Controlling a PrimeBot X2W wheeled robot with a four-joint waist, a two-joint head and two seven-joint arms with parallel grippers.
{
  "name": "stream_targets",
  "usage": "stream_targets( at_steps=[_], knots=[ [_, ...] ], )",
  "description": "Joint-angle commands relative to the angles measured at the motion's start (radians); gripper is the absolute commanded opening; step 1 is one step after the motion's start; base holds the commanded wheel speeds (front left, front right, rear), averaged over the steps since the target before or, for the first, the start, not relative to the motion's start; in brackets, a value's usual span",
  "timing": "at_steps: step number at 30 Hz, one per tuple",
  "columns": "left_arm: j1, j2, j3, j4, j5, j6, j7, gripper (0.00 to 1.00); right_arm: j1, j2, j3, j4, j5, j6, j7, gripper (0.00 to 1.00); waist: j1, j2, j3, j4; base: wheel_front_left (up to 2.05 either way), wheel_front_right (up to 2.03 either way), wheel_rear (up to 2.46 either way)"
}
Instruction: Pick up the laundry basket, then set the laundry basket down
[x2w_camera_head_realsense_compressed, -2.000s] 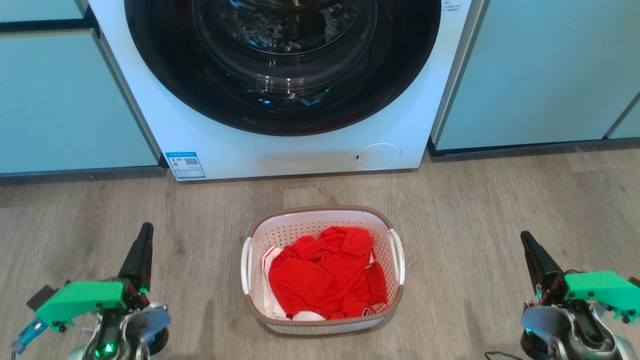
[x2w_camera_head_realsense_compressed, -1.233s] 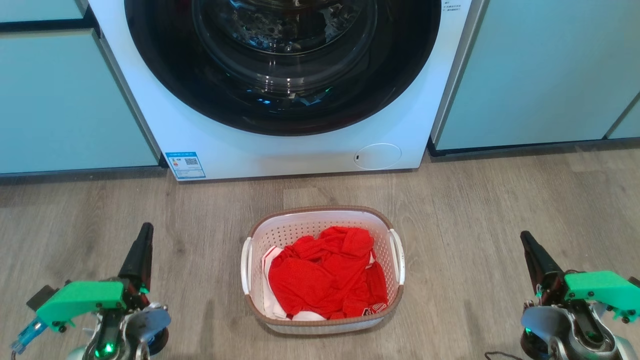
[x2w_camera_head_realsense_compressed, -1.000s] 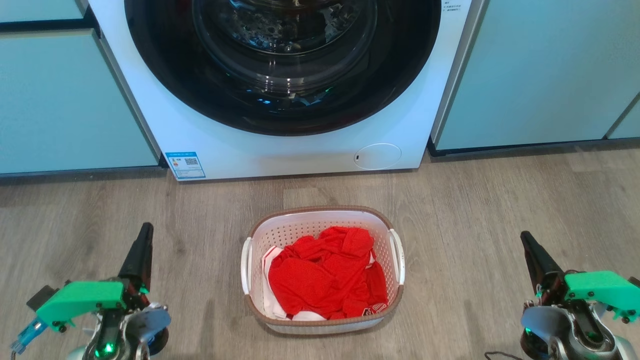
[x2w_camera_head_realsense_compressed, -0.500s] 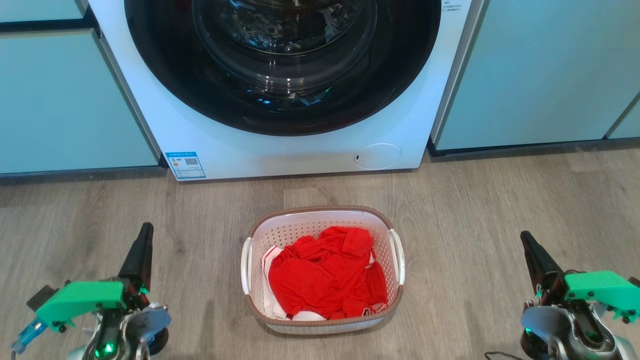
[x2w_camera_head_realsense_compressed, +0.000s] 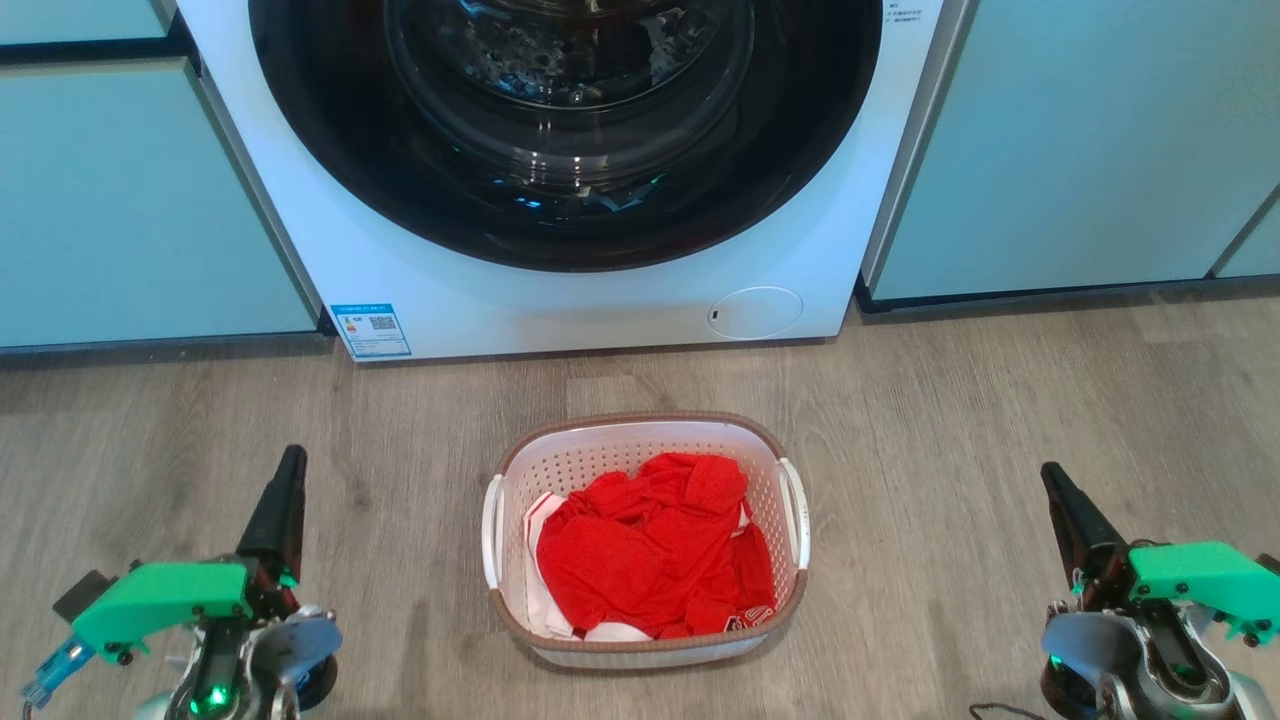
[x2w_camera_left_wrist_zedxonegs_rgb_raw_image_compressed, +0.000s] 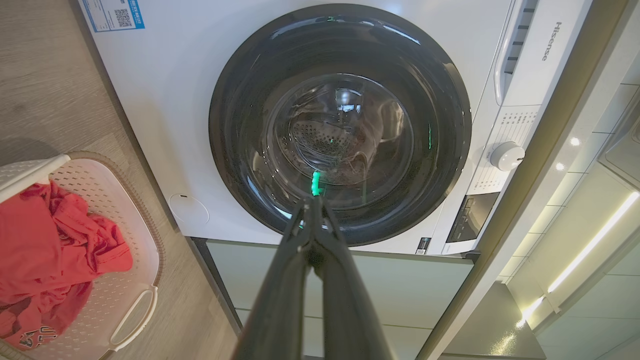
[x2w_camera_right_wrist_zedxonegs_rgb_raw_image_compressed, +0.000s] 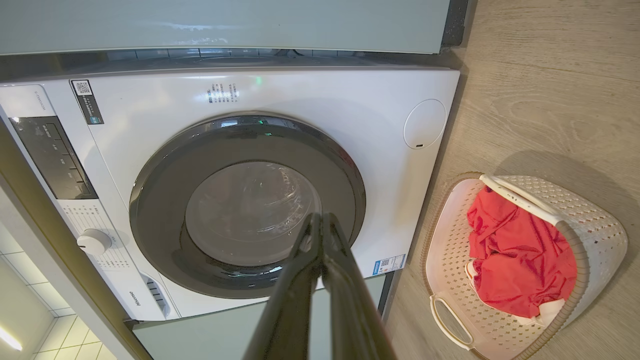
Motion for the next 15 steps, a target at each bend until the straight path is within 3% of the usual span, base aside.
stream_targets(
  at_steps=[1, 15],
  knots=[
    [-0.051, 0.008, 0.035, -0.03, 0.008, -0.007, 0.007, 0.0, -0.047, -0.007, 0.018, -0.035, -0.01, 0.003, 0.007, 0.0, 0.0, 0.0, 0.0, 0.0, 0.0, 0.0, 0.0],
    [-0.051, 0.008, 0.035, -0.03, 0.008, -0.007, 0.007, 0.0, -0.047, -0.007, 0.018, -0.035, -0.01, 0.003, 0.007, 0.0, 0.0, 0.0, 0.0, 0.0, 0.0, 0.0, 0.0]
  ],
)
